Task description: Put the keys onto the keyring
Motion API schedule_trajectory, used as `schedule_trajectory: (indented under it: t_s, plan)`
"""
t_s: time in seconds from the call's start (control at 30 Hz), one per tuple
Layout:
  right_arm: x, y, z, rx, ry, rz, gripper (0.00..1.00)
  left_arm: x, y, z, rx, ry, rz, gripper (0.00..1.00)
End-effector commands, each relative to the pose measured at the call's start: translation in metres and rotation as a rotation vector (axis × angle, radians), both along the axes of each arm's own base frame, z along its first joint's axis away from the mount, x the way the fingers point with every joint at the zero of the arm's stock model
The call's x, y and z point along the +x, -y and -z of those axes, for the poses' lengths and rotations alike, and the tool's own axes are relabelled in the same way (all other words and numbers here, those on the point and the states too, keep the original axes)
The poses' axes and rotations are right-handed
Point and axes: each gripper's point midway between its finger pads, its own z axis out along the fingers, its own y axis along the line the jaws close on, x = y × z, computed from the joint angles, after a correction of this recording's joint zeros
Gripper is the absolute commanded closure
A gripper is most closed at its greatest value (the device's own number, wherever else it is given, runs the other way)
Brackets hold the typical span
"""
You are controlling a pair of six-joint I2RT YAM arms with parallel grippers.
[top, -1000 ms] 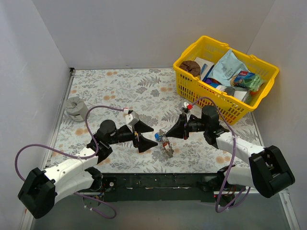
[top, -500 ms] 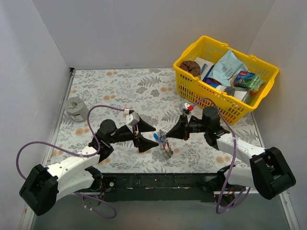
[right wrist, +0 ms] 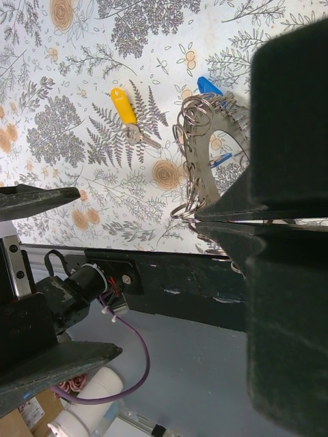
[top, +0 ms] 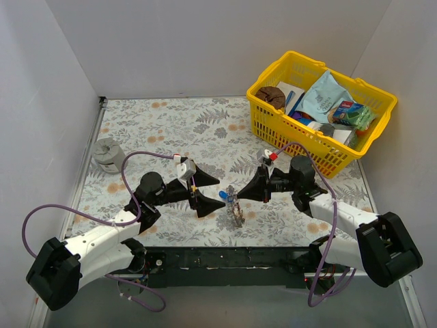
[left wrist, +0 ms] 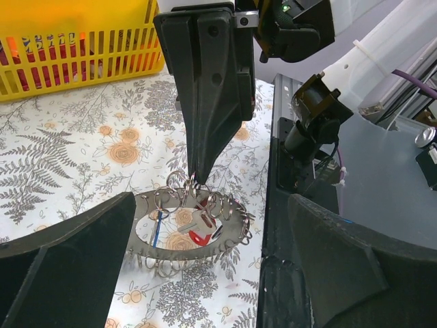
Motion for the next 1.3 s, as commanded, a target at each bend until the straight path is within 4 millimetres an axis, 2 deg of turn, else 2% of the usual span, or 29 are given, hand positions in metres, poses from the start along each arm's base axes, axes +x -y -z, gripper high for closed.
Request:
schedule_trajectory:
  t_s: [0.0,0.07,0.1,0.27,0.57,0.67,0.73,1.07,1.27]
  plan:
    - [-0.004,-0.002,-0.018,0.055,0.076,-0.021,0.99,-0.003,-0.001,-0.005,-0.018,0.023,0.019,0.07]
    - [-0.006,-0.002,-0.020,0.061,0.084,-0.029,0.99,-0.009,0.001,-0.004,-0.013,0.037,0.061,0.10]
    - [-0.007,-0.002,-0.021,0.063,0.084,-0.032,0.99,-0.018,0.002,-0.005,-0.009,0.045,0.120,0.11]
    - [-0.019,-0.002,-0.029,0.084,0.102,-0.087,0.99,-0.026,0.008,0.007,0.021,0.003,0.202,0.20]
    - [-0.033,-0.003,-0.026,0.084,0.098,-0.167,0.99,-0.013,0.012,0.014,0.048,0.041,0.170,0.23]
    - [-0.032,-0.003,-0.024,0.083,0.096,-0.165,0.99,-0.009,0.014,0.017,0.056,0.053,0.160,0.29]
    - [-0.033,-0.003,-0.024,0.080,0.084,-0.171,0.99,-0.007,0.016,0.020,0.066,0.050,0.164,0.37]
    - [-0.033,-0.004,-0.029,0.090,0.081,-0.176,0.99,-0.004,0.025,0.020,0.074,0.060,0.174,0.55]
    - [-0.035,-0.005,-0.028,0.089,0.074,-0.180,0.99,-0.003,0.030,0.024,0.088,0.058,0.177,0.58]
